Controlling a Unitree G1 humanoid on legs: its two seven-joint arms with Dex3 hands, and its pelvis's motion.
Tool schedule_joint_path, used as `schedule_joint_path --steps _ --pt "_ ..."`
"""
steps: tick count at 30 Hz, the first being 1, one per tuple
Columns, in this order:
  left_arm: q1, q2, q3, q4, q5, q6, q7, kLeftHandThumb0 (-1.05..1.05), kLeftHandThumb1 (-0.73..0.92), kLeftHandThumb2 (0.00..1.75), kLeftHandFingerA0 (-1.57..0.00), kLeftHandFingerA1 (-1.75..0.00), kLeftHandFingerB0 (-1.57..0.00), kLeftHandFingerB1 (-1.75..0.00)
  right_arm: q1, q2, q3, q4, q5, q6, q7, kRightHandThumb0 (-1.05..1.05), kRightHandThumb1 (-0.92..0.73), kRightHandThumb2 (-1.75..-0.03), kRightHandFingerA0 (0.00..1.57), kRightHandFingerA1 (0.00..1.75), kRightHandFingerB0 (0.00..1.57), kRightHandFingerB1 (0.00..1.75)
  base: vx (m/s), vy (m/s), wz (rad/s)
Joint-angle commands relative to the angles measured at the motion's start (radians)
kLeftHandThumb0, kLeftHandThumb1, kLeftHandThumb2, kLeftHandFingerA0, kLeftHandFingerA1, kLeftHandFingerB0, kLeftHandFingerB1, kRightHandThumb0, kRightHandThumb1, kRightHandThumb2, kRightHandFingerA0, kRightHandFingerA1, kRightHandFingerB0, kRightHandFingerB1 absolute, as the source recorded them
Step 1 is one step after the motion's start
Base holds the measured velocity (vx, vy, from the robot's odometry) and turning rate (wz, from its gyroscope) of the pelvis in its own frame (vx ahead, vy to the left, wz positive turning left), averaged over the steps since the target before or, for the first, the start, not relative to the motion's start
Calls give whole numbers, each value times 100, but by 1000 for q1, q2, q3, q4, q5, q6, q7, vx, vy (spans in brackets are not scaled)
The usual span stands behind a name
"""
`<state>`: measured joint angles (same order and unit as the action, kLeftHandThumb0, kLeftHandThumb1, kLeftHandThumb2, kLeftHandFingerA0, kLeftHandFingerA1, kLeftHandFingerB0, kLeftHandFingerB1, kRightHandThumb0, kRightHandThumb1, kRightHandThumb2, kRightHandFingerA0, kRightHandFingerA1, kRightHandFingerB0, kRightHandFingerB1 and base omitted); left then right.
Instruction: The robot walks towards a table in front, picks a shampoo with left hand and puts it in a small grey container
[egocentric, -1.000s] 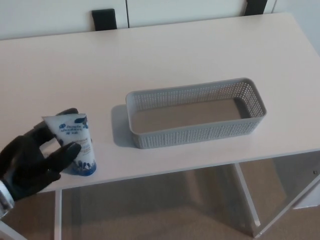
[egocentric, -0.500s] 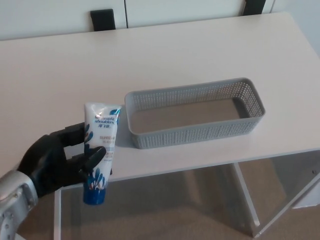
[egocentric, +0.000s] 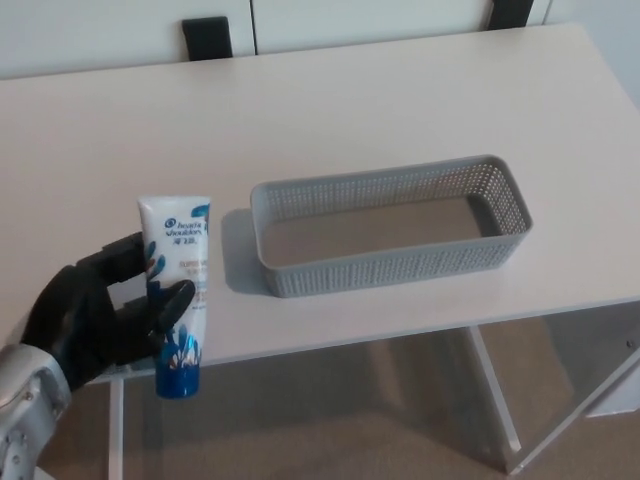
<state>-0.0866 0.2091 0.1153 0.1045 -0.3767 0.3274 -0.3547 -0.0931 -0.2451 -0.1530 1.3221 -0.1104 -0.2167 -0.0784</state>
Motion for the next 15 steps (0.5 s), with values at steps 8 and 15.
schedule_joint_path --steps 8,15 --pt "-147 75 -49 -393 148 9 79 -7 77 81 -106 -141 -81 -117 -3 -24 23 -2 -4 13 13 -29 -63 -58 76 47 62 42 0 0 0" --pt "-350 134 -287 -351 416 -22 124 0 75 76 -102 -140 -79 -113 12 -24 36 -2 -9 3 10 -31 -62 -57 80 50 63 43 0 0 0"
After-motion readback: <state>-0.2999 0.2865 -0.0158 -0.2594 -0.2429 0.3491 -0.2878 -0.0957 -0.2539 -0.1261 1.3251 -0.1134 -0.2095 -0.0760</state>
